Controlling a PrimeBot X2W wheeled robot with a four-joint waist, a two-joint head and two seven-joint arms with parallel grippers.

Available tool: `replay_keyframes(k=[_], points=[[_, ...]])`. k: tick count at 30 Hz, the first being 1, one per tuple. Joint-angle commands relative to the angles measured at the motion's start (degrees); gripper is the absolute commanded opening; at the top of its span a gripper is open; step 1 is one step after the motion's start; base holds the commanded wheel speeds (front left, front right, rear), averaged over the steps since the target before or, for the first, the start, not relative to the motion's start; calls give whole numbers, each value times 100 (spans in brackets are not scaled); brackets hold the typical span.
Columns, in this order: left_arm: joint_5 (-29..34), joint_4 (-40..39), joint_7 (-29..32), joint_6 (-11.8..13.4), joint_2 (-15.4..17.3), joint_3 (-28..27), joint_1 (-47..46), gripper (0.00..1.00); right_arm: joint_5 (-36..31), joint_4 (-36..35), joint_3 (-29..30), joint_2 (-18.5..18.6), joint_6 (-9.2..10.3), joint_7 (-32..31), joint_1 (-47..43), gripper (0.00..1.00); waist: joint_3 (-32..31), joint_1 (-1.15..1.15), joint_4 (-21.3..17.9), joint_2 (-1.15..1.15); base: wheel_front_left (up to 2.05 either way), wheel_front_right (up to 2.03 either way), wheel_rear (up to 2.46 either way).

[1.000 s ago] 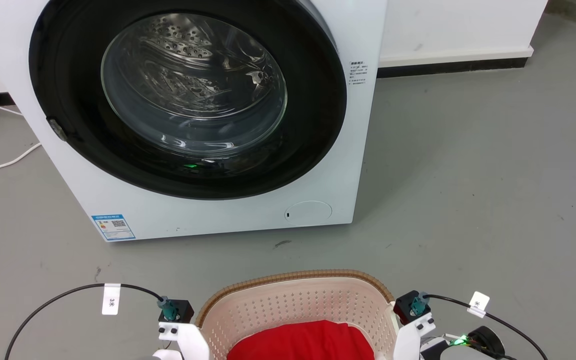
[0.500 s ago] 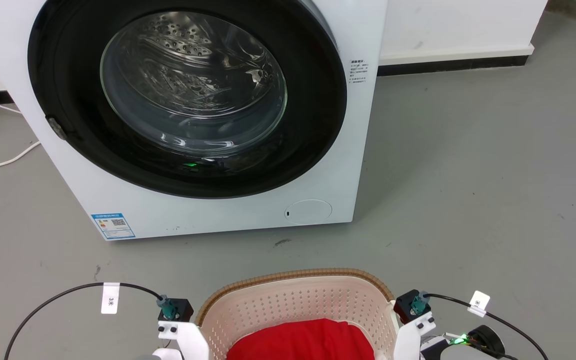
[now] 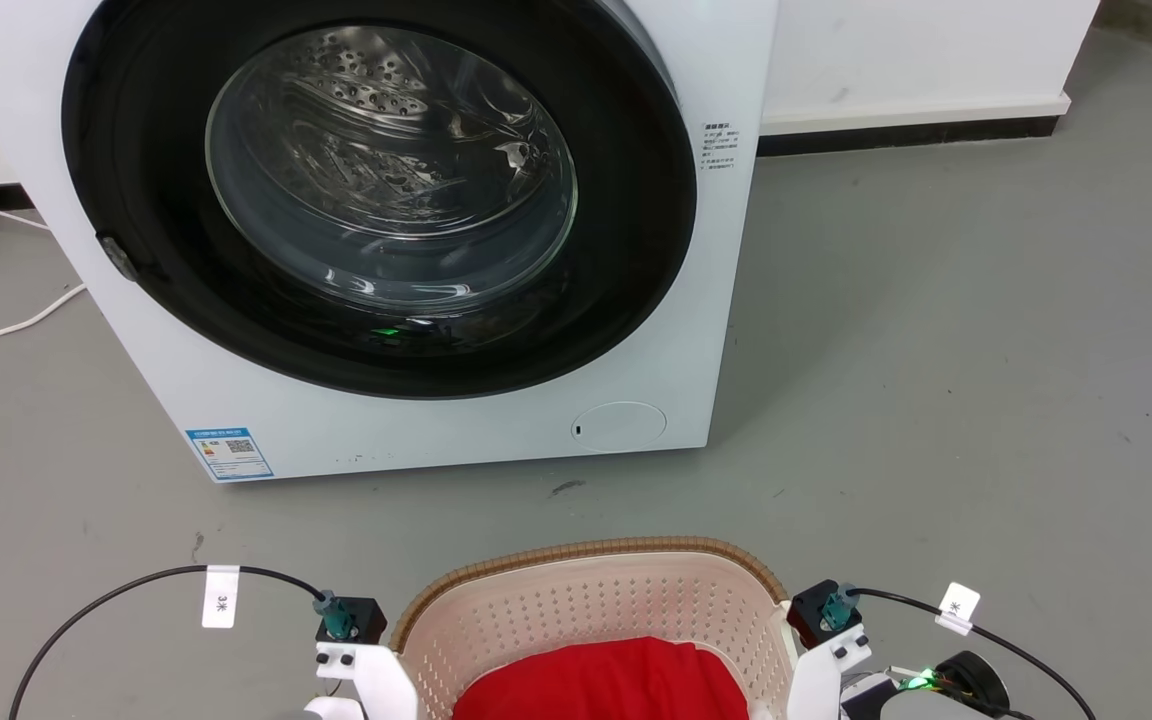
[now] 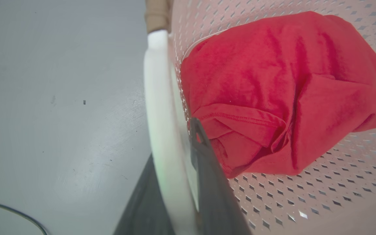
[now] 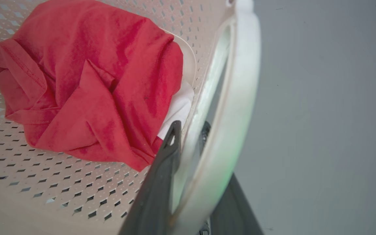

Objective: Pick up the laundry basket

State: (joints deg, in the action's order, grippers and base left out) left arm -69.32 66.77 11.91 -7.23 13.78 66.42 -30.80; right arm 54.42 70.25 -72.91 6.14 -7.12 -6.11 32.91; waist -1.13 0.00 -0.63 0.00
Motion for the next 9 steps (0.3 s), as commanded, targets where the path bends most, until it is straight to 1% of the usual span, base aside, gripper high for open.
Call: replay_keyframes(k=[1, 9], points=[[10, -25, -22, -42, -22, 31, -93, 0, -14, -32, -30, -31, -67, 26, 58, 0, -1, 0, 2, 0, 0, 0, 0], [-68, -25, -52, -42, -4, 119, -104, 0, -8, -47, -44, -41, -67, -1, 34, 0, -24, 0, -1, 0, 0, 0, 0]])
